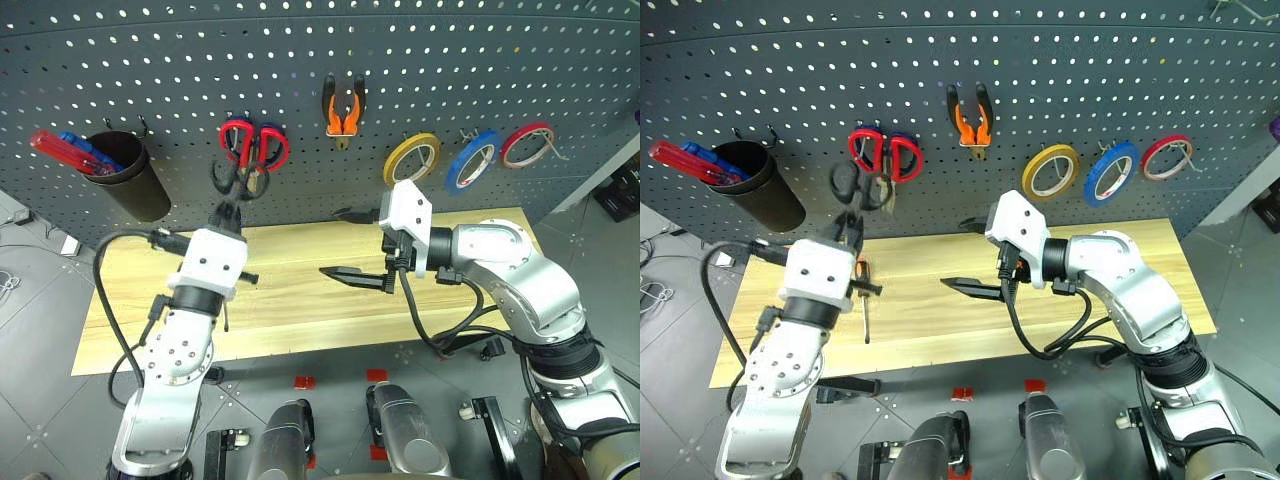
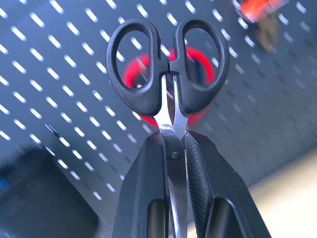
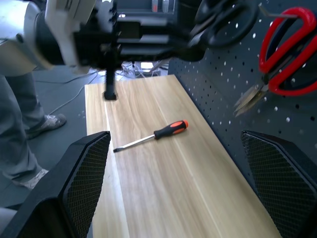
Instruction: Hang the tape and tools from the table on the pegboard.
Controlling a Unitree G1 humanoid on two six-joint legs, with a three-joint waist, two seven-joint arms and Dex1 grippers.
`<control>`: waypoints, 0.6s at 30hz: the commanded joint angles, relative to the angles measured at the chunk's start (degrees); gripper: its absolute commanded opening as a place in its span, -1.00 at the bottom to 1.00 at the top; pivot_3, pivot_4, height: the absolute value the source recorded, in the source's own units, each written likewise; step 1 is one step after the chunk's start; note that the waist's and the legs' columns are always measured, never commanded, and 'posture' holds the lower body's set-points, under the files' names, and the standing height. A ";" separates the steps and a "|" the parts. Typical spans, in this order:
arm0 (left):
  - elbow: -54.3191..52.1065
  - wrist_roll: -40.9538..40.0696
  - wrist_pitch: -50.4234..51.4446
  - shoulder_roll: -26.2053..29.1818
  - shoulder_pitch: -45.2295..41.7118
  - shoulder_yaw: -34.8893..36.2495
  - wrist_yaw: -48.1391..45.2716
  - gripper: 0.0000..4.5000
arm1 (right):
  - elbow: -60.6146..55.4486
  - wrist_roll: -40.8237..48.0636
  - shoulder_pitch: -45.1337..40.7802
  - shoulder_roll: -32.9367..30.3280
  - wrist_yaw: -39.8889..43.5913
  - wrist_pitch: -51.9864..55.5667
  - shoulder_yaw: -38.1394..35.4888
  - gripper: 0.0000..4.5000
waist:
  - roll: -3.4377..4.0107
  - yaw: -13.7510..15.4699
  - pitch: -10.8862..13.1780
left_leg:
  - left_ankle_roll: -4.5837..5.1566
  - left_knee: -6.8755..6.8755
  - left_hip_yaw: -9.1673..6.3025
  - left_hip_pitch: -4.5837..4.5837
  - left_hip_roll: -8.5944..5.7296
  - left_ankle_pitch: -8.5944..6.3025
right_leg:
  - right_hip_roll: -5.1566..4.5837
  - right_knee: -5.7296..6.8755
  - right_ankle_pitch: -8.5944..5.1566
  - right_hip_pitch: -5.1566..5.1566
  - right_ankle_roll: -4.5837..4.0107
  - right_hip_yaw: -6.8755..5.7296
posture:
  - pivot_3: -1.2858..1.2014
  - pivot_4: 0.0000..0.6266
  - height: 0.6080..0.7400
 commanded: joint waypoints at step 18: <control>13.11 1.89 -4.44 -0.17 -10.12 0.22 -3.32 -0.90 | 3.24 -1.97 -3.99 3.51 -0.55 -4.09 -0.18 1.00 | 0.00 -0.10 0.00 | -0.01 0.03 -0.01 -0.03 0.00 0.00 | 0.01 0.03 0.00 -0.04 0.00 -0.01 | -0.21 -0.11 1.00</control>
